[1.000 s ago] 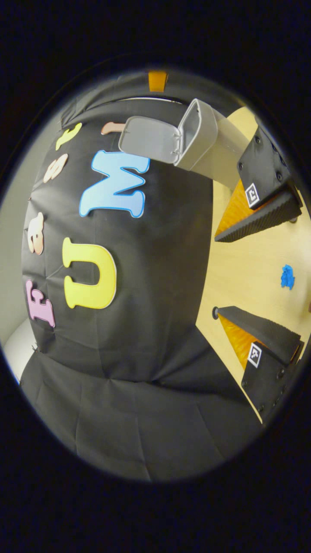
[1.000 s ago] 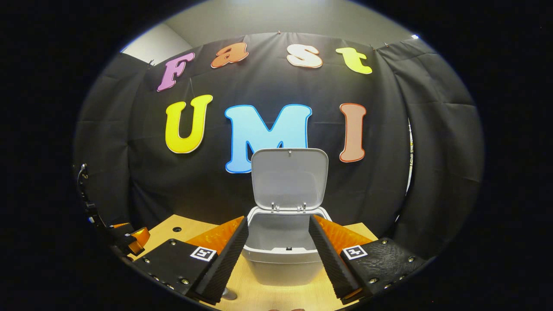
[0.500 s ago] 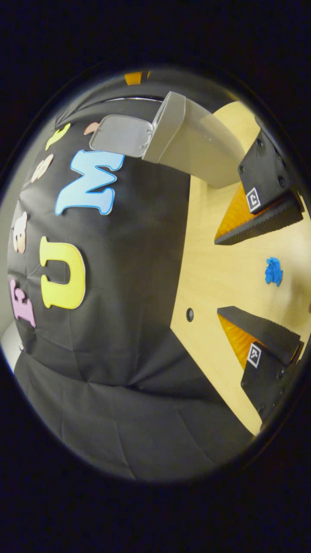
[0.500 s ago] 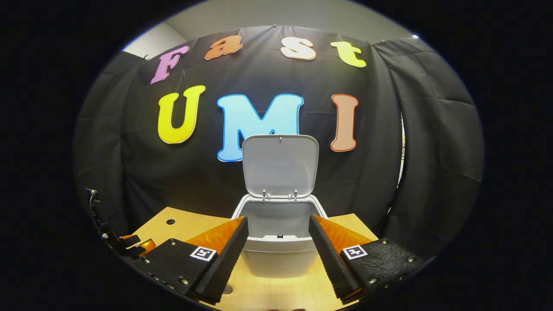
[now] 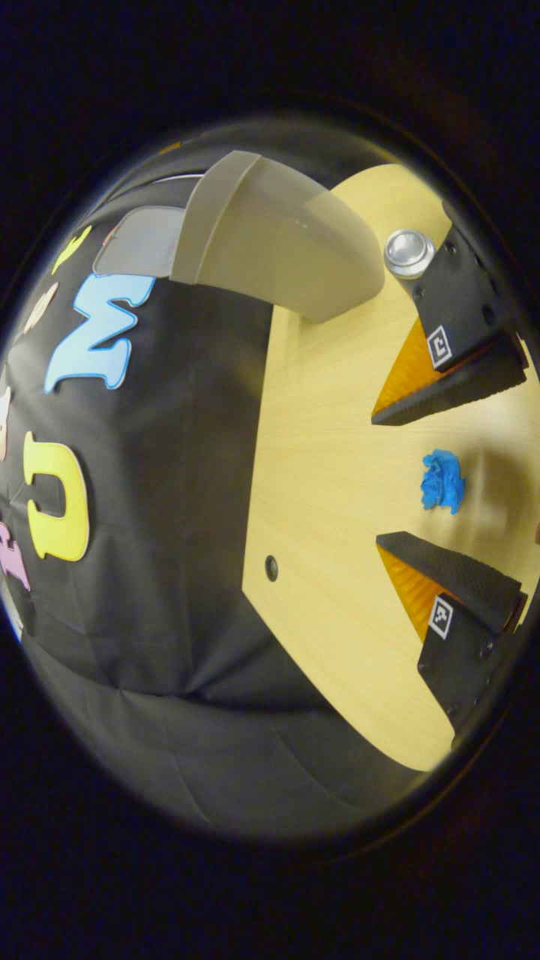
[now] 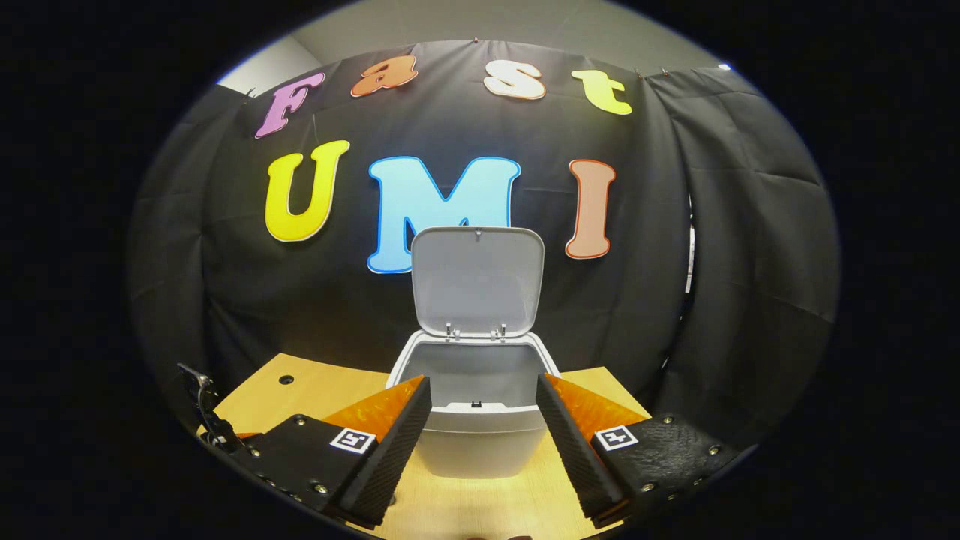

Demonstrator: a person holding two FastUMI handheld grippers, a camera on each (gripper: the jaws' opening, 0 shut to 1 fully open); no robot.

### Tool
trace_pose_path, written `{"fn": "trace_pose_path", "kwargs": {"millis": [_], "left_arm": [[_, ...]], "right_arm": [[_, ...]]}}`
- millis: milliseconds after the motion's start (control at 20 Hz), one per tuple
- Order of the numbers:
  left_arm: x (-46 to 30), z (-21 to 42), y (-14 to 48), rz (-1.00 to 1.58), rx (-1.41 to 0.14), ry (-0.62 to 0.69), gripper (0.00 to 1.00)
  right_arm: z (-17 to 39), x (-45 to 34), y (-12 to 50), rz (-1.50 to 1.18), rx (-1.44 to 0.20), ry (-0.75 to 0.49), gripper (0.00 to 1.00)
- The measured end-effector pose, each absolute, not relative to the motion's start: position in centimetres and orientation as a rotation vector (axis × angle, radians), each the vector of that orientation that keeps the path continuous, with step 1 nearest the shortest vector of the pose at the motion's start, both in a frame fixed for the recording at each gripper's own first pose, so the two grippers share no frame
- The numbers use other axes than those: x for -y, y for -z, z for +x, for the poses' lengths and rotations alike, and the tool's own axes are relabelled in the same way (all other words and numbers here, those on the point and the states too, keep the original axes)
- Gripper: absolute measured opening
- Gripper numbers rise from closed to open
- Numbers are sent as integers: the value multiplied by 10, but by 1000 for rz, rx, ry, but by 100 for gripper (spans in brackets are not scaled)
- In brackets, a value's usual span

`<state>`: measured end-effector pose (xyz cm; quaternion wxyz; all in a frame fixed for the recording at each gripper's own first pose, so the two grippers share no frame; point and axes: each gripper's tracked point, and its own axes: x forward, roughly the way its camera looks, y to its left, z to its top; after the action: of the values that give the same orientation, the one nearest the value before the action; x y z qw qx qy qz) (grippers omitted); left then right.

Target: Press the lid of the desktop garbage bin to open it, pick up the crumpled paper on the desktop and throw it into the bin, then pick up the pop can on the desktop and drop it into the bin, and finally close the garbage bin lid.

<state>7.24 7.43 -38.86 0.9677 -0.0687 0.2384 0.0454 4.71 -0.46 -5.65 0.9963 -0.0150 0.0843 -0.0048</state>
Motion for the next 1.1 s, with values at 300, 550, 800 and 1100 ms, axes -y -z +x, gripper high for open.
{"fn": "trace_pose_path", "kwargs": {"millis": [300, 550, 800, 1100], "left_arm": [[-70, 77, 442, -132, -589, -85, 95], [-72, 78, 465, -141, -635, -92, 95], [-78, 75, 474, -84, -650, -114, 87], [-85, 77, 474, -51, -655, -141, 47]], "right_arm": [[46, 15, 61, -55, -197, 42, 91], [43, 21, 66, -65, -216, 60, 91], [38, 24, 72, -52, -237, 72, 91], [33, 16, 80, -32, -252, 61, 91]]}}
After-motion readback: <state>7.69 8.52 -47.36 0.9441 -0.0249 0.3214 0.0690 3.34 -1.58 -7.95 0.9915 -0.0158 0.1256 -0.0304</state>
